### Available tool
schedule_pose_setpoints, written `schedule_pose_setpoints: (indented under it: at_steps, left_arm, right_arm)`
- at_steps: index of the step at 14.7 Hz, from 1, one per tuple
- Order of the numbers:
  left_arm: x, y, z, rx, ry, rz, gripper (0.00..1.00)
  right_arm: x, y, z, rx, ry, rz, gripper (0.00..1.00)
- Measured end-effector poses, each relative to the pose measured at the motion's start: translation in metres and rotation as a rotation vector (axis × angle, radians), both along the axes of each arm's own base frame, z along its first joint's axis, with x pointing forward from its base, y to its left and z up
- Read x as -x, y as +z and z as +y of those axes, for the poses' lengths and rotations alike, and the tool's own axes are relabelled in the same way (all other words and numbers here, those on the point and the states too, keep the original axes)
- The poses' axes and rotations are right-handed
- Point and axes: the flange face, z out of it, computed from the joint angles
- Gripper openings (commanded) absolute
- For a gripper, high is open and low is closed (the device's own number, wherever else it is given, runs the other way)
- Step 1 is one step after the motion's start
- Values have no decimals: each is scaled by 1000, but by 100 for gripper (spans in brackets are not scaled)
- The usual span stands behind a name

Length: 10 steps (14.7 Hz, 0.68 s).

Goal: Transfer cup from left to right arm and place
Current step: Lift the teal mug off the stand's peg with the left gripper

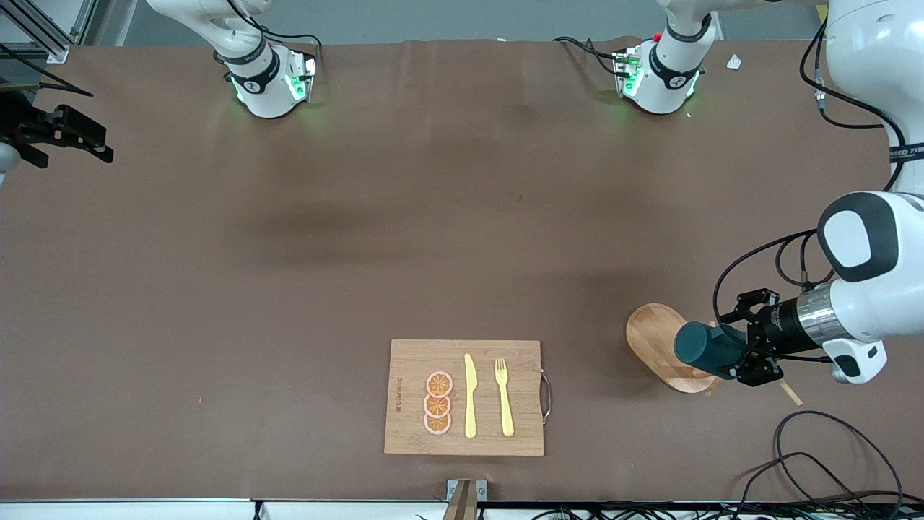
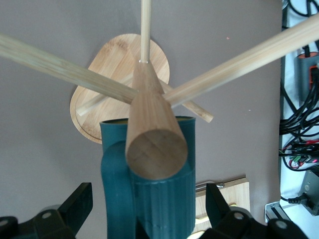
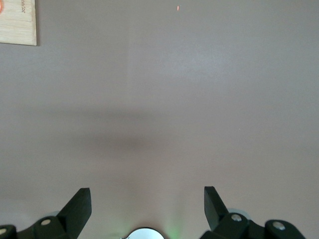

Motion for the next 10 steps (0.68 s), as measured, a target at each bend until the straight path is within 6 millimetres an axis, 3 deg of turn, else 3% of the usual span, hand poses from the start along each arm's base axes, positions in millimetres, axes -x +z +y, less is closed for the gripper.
schedule_pose_setpoints:
  at_steps: [10]
  left_arm:
    - [-2,-20,-5,10,-4,28,99]
  right_arm:
    - [0,0,0,0,0,0,100]
